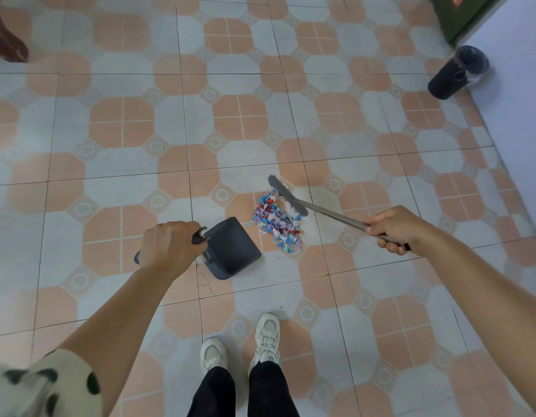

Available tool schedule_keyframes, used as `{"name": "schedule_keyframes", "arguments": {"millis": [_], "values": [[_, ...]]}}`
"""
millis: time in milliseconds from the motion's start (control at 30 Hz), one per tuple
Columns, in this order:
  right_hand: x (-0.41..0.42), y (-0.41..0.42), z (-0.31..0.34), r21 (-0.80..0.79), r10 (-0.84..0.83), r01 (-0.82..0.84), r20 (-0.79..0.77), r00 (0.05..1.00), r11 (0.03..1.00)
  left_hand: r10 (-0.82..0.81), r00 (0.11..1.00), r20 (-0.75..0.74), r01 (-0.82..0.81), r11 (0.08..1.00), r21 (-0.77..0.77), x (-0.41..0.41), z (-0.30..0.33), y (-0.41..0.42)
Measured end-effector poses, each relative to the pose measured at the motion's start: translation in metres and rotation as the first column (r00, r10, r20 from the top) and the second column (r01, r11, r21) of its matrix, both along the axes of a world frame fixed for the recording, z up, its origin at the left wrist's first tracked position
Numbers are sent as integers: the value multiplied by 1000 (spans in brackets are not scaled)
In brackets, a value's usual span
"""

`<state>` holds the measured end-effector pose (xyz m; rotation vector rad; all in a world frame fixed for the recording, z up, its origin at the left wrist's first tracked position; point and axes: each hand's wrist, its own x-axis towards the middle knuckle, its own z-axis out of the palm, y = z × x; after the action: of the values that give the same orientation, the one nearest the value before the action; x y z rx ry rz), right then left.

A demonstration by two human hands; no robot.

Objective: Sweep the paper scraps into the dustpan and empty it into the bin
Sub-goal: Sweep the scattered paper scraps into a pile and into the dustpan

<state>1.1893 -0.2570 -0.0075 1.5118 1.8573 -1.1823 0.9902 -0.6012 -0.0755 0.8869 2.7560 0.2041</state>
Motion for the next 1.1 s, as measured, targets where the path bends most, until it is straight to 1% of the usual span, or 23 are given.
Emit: {"name": "schedule_keyframes", "arguments": {"millis": [133,233,433,600,700,733,867,1000,1100], "values": [[-12,5,-32,61,10,-13,42,999,998,38,999,-7,-38,999,22,-5,-3,9],[-29,11,-61,105,31,-38,67,997,994,29,1000,-5,-29,999,20,-4,-8,16],[-62,13,-99,153,136,-150,95,986,977,36,999,-14,-36,999,23,-8,-11,27],[-73,5,-110,109,276,-293,145,950,950,22,1000,-20,-22,999,30,-11,-10,30],[-70,8,-98,69,333,-346,150,931,936,19,1000,-17,-18,1000,17,-12,-9,30],[-67,12,-92,70,336,-349,150,930,935,18,1000,-16,-17,1000,13,-13,-10,30],[-66,29,-71,114,237,-250,117,964,962,0,1000,-14,0,1000,4,-18,-11,32],[-94,52,-77,225,231,-242,74,970,944,-15,1000,0,15,1000,-20,-20,-11,39],[-127,67,-90,273,167,-171,37,985,947,-13,1000,-3,13,999,-31,-22,-12,42]]}}
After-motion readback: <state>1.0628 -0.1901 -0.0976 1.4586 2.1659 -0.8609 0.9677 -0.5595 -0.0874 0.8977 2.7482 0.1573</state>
